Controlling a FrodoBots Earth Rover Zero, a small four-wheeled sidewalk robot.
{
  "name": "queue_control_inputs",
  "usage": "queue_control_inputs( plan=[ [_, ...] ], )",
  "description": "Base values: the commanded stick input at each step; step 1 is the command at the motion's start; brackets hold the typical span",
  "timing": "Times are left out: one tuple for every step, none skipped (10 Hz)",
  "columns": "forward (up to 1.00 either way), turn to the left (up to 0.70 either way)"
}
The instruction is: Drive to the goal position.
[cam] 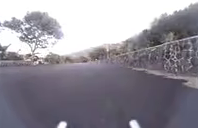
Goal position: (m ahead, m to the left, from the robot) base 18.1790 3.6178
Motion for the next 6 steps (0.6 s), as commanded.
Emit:
queue_control_inputs(
  plan=[
    [0.7,0.0],
    [0.7,0.0],
    [0.7,0.0],
    [0.7,0.0],
    [0.7,0.0],
    [0.7,0.0]
  ],
)
